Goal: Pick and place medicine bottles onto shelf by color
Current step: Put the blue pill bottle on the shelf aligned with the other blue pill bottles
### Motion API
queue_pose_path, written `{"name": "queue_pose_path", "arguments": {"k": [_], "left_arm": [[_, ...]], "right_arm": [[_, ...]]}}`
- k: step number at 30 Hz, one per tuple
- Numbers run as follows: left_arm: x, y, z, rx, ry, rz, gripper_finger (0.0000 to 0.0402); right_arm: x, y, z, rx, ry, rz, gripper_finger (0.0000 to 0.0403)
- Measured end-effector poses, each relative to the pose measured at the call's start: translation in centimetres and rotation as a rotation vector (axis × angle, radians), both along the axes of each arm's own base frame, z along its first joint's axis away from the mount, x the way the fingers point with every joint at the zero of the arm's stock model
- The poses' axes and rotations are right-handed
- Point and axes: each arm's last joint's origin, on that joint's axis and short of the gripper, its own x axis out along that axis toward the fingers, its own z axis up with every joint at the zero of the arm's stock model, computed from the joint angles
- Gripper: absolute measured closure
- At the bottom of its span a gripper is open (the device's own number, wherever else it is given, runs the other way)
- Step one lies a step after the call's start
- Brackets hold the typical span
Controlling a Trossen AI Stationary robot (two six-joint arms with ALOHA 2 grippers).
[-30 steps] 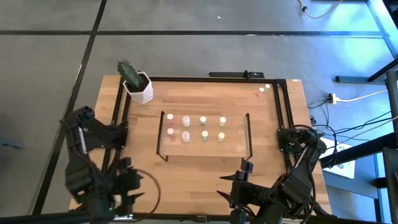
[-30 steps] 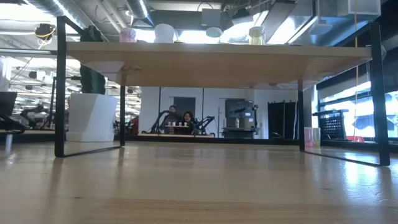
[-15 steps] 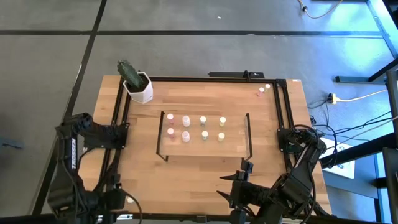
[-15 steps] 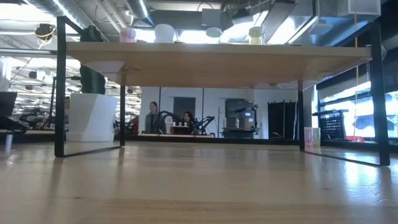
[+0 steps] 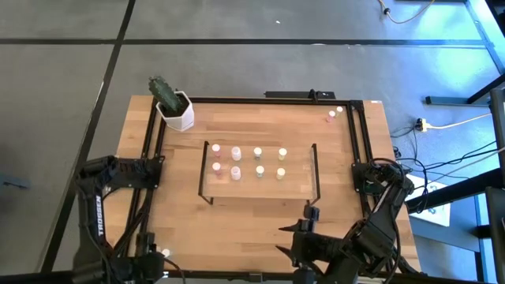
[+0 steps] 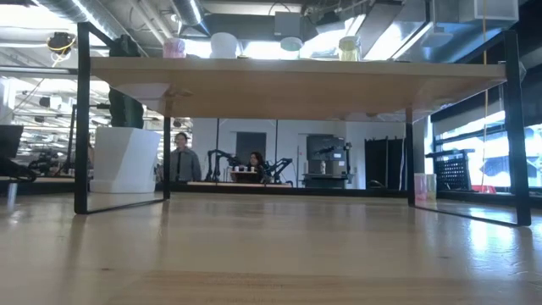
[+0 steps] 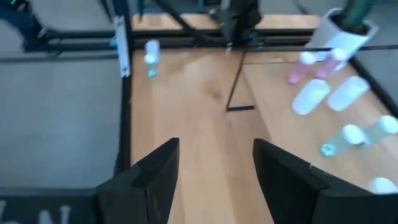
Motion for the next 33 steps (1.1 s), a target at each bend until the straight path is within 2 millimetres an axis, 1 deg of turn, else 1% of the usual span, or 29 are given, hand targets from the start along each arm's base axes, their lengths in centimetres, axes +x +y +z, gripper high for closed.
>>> {"name": "queue_pose_path", "arguments": {"k": [5,9,14,17,21,27,33], "left_arm": [[0.0,0.1,-1.4,0.021,0.022,0.044,0.0155],[-0.2,0.1,-3.1,0.032,0.047,0.069,0.0155],[-0.1,-0.2,-5.3,0.007,0.053,0.066,0.0155],[-0.2,0.1,-6.6,0.021,0.065,0.078,0.0155],[-0.4,0.7,-8.1,0.054,0.077,0.123,0.0155],[-0.6,0.9,-9.8,0.040,0.122,0.134,0.0155],[-0.7,1.4,-10.8,0.065,0.133,0.139,0.0155]], "right_arm": [[0.1,0.4,0.0,0.023,0.035,0.080,0.0196],[0.2,0.7,0.2,0.007,0.030,0.153,0.0196],[0.4,1.3,0.5,0.027,0.048,0.279,0.0196],[0.4,1.5,0.6,0.034,0.053,0.334,0.0196],[0.5,1.6,0.6,0.025,0.043,0.351,0.0196],[0.5,1.6,0.6,0.023,0.043,0.350,0.0196],[0.5,1.6,0.6,0.023,0.043,0.350,0.0196]]}}
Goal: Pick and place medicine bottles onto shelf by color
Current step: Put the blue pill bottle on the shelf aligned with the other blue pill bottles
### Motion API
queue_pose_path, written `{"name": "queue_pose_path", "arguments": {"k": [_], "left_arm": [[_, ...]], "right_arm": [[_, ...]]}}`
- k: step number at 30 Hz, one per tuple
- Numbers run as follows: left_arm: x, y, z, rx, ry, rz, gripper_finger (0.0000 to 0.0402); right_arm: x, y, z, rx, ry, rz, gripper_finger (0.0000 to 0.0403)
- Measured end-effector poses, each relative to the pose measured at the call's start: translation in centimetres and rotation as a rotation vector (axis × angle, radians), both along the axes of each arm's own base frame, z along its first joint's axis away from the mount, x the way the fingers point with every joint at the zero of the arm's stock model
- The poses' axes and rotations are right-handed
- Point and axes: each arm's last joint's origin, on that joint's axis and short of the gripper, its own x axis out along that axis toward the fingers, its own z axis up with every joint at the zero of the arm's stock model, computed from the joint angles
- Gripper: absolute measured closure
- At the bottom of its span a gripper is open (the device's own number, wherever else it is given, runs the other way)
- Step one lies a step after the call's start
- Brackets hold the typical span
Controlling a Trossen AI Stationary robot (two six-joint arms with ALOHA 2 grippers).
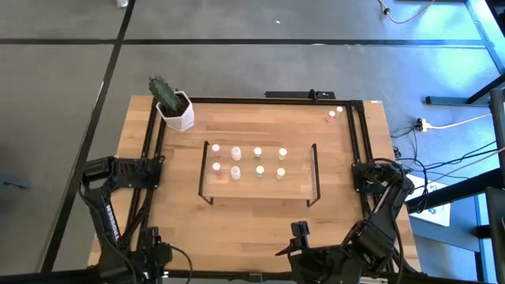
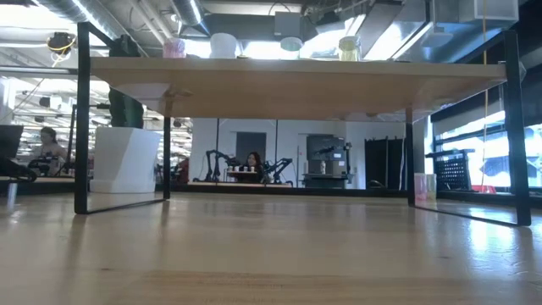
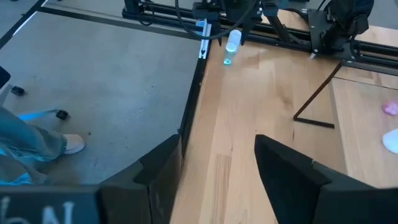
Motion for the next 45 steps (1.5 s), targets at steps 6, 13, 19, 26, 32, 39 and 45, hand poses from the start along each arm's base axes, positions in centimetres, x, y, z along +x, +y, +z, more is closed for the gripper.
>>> {"name": "queue_pose_path", "arguments": {"k": [6,13,19,26,32,39,45], "left_arm": [[0.0,0.2,-1.2,-0.014,-0.001,0.001,0.0155],[-0.1,0.5,-1.8,-0.002,0.003,0.001,0.0155],[-0.2,0.5,-2.0,-0.004,0.001,0.019,0.0155],[-0.1,0.5,-1.9,-0.003,-0.006,0.020,0.0155],[-0.1,0.5,-2.0,-0.004,-0.006,0.019,0.0155],[-0.2,0.6,-2.6,-0.015,-0.008,0.020,0.0157],[-0.1,0.7,-2.6,-0.016,-0.006,0.022,0.0189]], "right_arm": [[0.0,0.0,0.0,-0.001,0.000,0.000,0.0196],[0.0,0.0,0.0,-0.001,0.000,0.000,0.0196],[0.0,0.0,0.0,0.002,0.001,-0.002,0.0196],[0.0,0.0,0.0,0.002,0.001,-0.002,0.0196],[0.0,0.0,0.0,0.001,0.001,-0.003,0.0196],[0.0,0.0,0.0,0.004,0.001,-0.004,0.0196],[0.0,0.0,0.0,0.022,0.004,-0.020,0.0196]]}}
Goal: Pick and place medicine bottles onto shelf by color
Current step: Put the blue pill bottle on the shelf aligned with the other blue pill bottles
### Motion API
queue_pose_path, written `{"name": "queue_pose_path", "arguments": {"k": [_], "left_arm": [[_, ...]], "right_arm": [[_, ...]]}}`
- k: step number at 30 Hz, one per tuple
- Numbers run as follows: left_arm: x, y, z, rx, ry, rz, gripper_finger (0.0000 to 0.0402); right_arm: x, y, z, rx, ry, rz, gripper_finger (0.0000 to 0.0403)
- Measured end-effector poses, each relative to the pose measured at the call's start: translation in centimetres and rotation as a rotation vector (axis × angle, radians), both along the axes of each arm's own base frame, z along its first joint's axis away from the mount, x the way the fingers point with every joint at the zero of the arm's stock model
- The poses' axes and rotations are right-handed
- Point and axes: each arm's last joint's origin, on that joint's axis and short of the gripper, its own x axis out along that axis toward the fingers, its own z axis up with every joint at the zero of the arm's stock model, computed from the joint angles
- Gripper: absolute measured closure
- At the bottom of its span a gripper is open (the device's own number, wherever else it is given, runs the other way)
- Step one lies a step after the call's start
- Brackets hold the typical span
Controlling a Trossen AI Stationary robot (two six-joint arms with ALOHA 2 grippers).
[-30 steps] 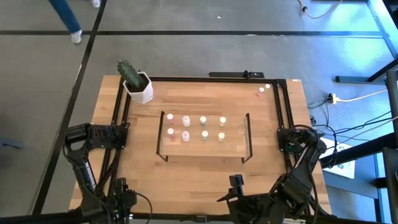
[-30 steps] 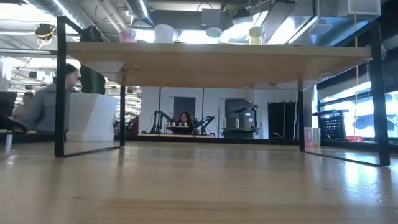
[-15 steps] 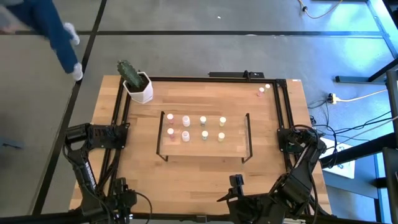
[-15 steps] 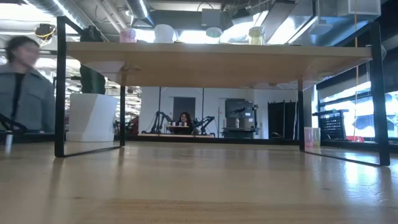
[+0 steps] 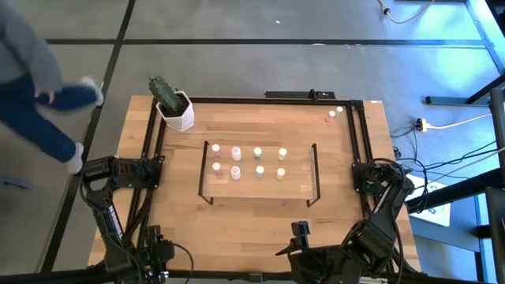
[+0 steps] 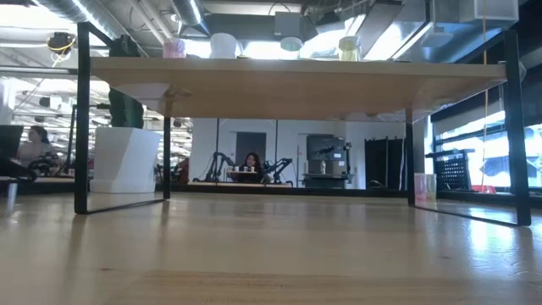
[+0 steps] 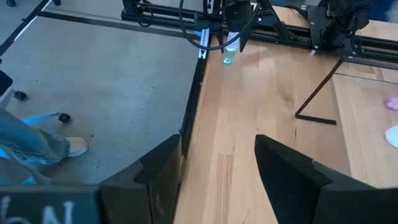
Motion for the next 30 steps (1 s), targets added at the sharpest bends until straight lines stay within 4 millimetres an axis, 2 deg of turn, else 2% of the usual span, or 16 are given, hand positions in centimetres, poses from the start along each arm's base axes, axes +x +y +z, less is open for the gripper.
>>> {"name": "queue_pose_path", "arguments": {"k": [14,23,30], "left_arm": [[0.0,0.0,0.0,-0.007,0.018,0.000,0.0291],[0.4,0.1,0.2,-0.019,0.034,0.019,0.0298],[3.0,-0.2,2.2,-0.076,0.012,0.081,0.0299]], "right_arm": [[0.0,0.0,0.0,-0.002,0.001,0.001,0.0196],[0.0,0.0,0.0,-0.004,0.000,0.002,0.0196],[0.0,0.0,0.0,-0.002,0.001,0.001,0.0196]]}}
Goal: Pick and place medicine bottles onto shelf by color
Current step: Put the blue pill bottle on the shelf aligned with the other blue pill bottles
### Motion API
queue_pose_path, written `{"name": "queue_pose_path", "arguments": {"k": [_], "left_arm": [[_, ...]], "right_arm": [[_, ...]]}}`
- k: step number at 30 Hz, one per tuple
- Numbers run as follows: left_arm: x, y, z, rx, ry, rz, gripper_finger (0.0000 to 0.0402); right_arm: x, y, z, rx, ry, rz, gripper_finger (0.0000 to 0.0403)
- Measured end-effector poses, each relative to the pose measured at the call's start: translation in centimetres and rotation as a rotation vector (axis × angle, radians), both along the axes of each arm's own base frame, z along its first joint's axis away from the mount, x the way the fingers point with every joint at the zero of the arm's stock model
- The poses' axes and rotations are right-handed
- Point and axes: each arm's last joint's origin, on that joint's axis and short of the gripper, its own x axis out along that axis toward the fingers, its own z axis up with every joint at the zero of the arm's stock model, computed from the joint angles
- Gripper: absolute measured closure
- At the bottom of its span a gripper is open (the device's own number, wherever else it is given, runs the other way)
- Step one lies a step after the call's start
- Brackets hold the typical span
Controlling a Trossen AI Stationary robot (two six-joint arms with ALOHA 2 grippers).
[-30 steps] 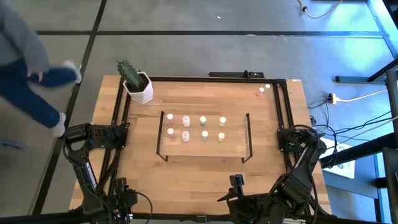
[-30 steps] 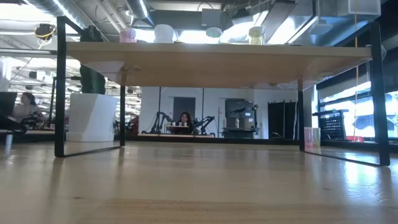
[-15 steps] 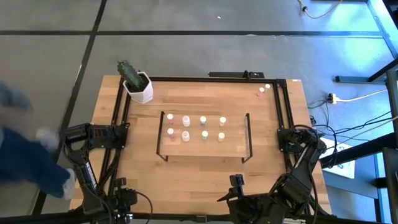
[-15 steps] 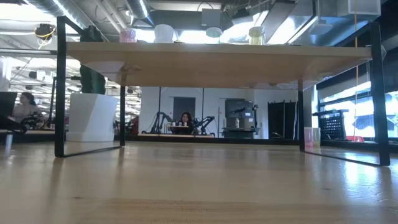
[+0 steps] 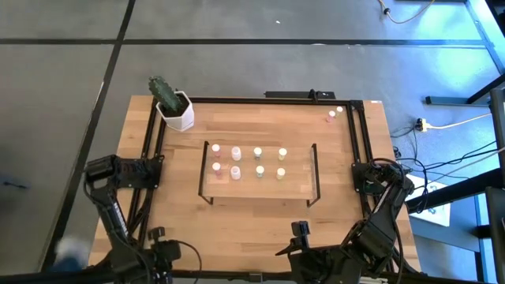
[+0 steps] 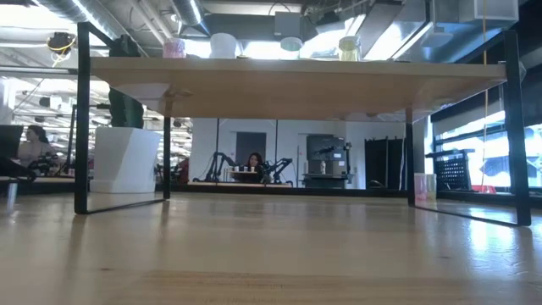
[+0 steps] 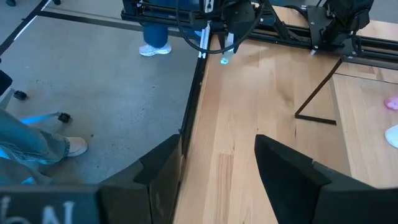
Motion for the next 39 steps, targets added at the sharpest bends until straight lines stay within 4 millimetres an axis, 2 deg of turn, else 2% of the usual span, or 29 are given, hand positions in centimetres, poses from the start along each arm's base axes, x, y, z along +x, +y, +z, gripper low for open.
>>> {"name": "queue_pose_path", "arguments": {"k": [7,12,21,26,33,39], "left_arm": [[3.8,0.4,2.5,-0.029,-0.052,-0.039,0.0299],[7.3,1.8,4.0,-0.020,-0.089,-0.084,0.0299],[12.8,4.5,4.7,-0.019,-0.187,-0.135,0.0299],[14.5,5.6,4.6,-0.005,-0.215,-0.149,0.0299],[15.9,7.0,4.2,0.040,-0.217,-0.123,0.0299],[16.8,7.8,3.8,0.063,-0.227,-0.088,0.0299]], "right_arm": [[0.0,0.0,0.0,-0.004,-0.006,-0.011,0.0196],[0.0,-0.4,-0.1,-0.040,-0.032,-0.084,0.0196],[-0.1,-0.6,-0.3,-0.057,-0.018,-0.111,0.0196],[-0.1,-0.5,-0.3,-0.058,-0.019,-0.110,0.0196],[-0.1,-0.5,-0.3,-0.056,-0.013,-0.103,0.0196],[-0.2,-0.3,-0.5,-0.045,0.044,0.005,0.0196]]}}
